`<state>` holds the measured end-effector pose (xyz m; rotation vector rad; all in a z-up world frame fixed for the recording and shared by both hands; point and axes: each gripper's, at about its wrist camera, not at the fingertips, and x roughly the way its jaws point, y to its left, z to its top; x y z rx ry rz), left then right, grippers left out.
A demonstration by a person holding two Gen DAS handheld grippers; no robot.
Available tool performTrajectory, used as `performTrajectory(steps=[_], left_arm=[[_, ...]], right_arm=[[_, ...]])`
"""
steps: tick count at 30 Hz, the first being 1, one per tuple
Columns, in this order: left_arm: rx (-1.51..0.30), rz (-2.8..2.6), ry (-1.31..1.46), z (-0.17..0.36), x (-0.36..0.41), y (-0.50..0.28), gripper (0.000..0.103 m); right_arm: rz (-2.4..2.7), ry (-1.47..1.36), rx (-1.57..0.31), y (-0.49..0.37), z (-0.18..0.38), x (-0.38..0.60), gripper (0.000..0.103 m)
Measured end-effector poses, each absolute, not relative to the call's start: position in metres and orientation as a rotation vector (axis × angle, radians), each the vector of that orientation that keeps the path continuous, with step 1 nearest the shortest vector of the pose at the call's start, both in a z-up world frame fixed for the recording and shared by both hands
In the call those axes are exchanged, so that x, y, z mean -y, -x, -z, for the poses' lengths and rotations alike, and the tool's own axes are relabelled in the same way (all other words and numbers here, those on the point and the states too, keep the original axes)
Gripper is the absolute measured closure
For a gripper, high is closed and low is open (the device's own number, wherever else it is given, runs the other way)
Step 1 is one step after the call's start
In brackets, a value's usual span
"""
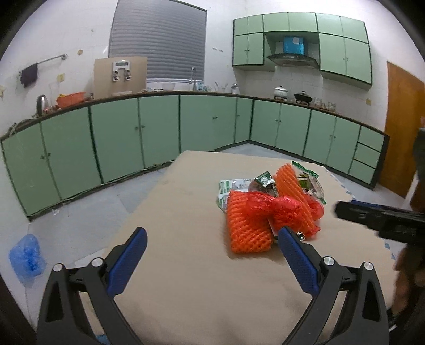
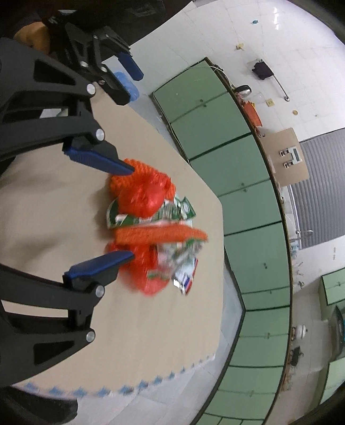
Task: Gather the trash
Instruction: 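Move both tools back to the table and grasp the red plastic bag with the right tool, then grasp the orange foam net with the left tool while the right tool holds the red bag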
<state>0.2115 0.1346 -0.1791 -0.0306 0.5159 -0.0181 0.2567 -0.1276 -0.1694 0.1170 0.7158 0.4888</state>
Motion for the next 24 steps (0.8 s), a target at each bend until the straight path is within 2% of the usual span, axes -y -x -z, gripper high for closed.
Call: performTrajectory(steps=[11, 13, 16, 24], left_arm=[[-0.506, 0.054, 0.035, 0.187, -0.148, -0.229, 0.007], [-0.518, 0.058, 0.037, 0.191, -0.148, -0.231, 0.007], [-0.527, 0.055, 0.037, 0.195, -0.145, -0.233, 0.007], [-0.541, 0.088, 0.036, 0.202, -0.126, -0.242, 0.007]], right_arm=[[-0.499, -0.081, -0.751, -0.295, 0.198, 0.089, 0.063], [-0.506, -0.082, -0.765, -0.298, 0.201, 0.086, 0.074], [-0.51, -0.078, -0.754, -0.296, 0.198, 0.086, 0.082], [-0.457, -0.149, -0.688, -0.276, 0.173, 0.135, 0.085]])
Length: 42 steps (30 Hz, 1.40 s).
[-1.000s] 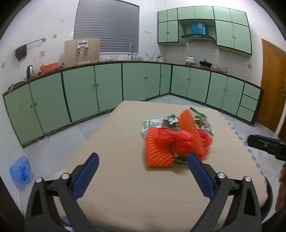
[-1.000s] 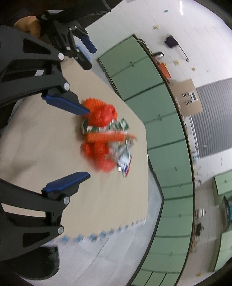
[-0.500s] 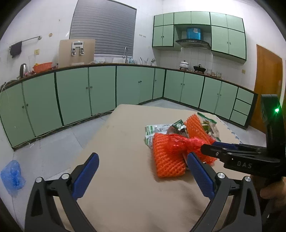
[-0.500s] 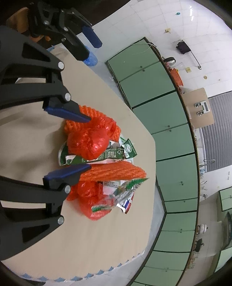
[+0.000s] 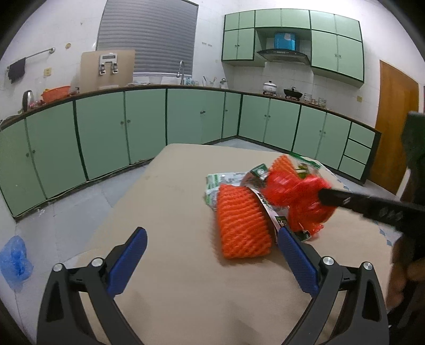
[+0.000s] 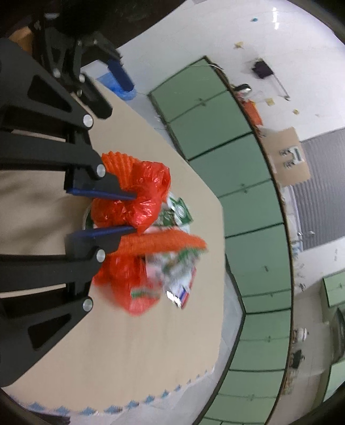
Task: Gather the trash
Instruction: 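Grasp the orange foam net with the left tool while the right tool holds the red bag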
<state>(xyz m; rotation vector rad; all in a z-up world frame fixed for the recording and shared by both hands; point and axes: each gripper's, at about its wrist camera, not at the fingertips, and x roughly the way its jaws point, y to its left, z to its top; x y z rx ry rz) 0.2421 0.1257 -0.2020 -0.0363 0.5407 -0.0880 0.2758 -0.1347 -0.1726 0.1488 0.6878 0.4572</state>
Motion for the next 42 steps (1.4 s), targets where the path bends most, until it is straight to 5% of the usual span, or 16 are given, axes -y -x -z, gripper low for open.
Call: performTrajectory(steps=[17, 22, 32, 42], left_arm=[[-0.642, 0.133, -0.023, 0.243, -0.084, -0.285, 0.008], [-0.72, 0.131, -0.001, 0.25, -0.087, -0.297, 0.02], [-0.766, 0.203, 0.063, 0.256, -0.099, -0.297, 0.079], [-0.709, 0.227, 0.085, 0.221, -0.1, -0.254, 0.085]], right_arm=[[-0.307, -0.207, -0.659, -0.261, 0.173, 0.219, 0.085], [-0.31, -0.211, -0.663, -0.262, 0.176, 0.217, 0.085], [-0.307, -0.199, -0.653, -0.253, 0.168, 0.223, 0.085], [-0.297, -0.198, -0.64, -0.24, 0.164, 0.235, 0.085]])
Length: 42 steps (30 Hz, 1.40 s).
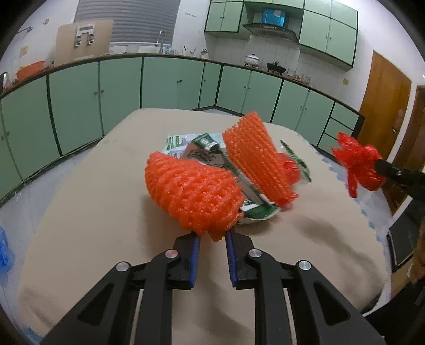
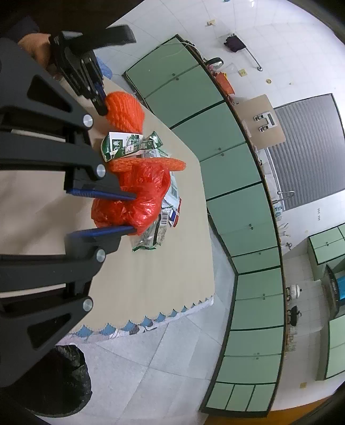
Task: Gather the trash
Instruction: 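Grasp the orange foam net with the left tool while the right tool holds the red bag, then carry the orange net and red bag over the bin and open both tools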
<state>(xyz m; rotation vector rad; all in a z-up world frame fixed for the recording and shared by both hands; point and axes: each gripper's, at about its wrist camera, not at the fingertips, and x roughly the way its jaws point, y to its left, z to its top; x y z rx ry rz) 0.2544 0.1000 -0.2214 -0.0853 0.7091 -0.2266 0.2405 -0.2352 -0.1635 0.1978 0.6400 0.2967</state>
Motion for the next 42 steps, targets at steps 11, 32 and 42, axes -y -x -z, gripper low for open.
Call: performTrajectory(steps=[11, 32, 42], left_arm=[[-0.641, 0.272, 0.066, 0.179, -0.074, -0.208, 0.085], [-0.672, 0.773, -0.108, 0.167, 0.166, -0.2, 0.085], [-0.768, 0.974, -0.191, 0.214, 0.284, -0.206, 0.085]], right_arm=[[-0.254, -0.216, -0.61, -0.209, 0.149, 0.271, 0.085], [0.082, -0.334, -0.623, -0.108, 0.17, 0.45, 0.085], [0.3, -0.424, -0.716, -0.074, 0.223, 0.537, 0.085]])
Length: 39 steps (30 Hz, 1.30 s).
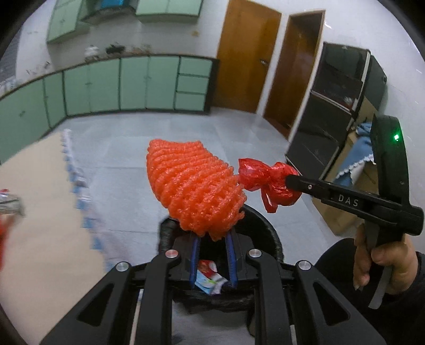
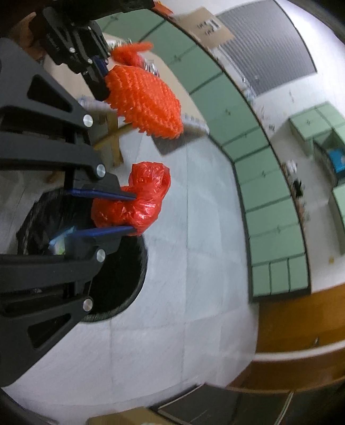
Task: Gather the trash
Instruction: 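Carry the orange net and red bag over the bin and open both tools, then move both tools back over the table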
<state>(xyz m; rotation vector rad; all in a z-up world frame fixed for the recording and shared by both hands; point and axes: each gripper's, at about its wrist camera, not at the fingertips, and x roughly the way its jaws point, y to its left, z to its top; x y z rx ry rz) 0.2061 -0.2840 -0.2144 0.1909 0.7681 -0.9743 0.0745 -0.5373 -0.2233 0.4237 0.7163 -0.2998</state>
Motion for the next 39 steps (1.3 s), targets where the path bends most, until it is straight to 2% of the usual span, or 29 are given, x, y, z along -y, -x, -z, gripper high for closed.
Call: performTrajectory(steps=[5, 6, 7, 9, 11, 16, 19, 24, 28, 32, 39], left_arm=[[-0.871, 1.025, -0.228, 0.254, 0.331, -0.215, 0.084], [-0.88, 1.026, -0.235, 0.26, 0.339, -0.209, 0.083], [-0.895, 1.033, -0.236, 0.266, 0.345, -0.212, 0.082], [-0.914, 1.027, -0.244, 0.277, 0.354, -0.214, 0.07], [-0.937, 1.017, -0.255, 0.287, 0.36, -0.218, 0.061], [-0.944, 1.011, -0.277, 0.296, 0.363, -0.213, 0.06], [-0.933, 0.996, -0.278, 0.292, 0.358, -0.208, 0.053], [-0.874, 0.934, -0.242, 0.269, 0.326, -0.204, 0.033], [-0.817, 0.871, -0.201, 0.239, 0.284, -0.202, 0.031], [-0.72, 0.757, -0.148, 0.202, 0.227, -0.2, 0.016], [-0.607, 0.471, -0.11, 0.166, 0.117, -0.192, 0.007]], right_arm=[[0.36, -0.464, -0.786, -0.081, 0.254, 0.561, 0.08], [0.372, -0.473, -0.802, -0.083, 0.26, 0.565, 0.078], [0.377, -0.48, -0.806, -0.085, 0.261, 0.567, 0.071], [0.392, -0.481, -0.799, -0.081, 0.265, 0.569, 0.062], [0.393, -0.486, -0.797, -0.083, 0.265, 0.57, 0.061], [0.394, -0.485, -0.764, -0.078, 0.255, 0.57, 0.061], [0.383, -0.483, -0.741, -0.077, 0.243, 0.569, 0.061], [0.348, -0.459, -0.702, -0.074, 0.219, 0.554, 0.059], [0.305, -0.441, -0.682, -0.076, 0.2, 0.539, 0.059], [0.227, -0.41, -0.677, -0.085, 0.185, 0.509, 0.054], [0.025, -0.325, -0.682, -0.117, 0.168, 0.424, 0.054]])
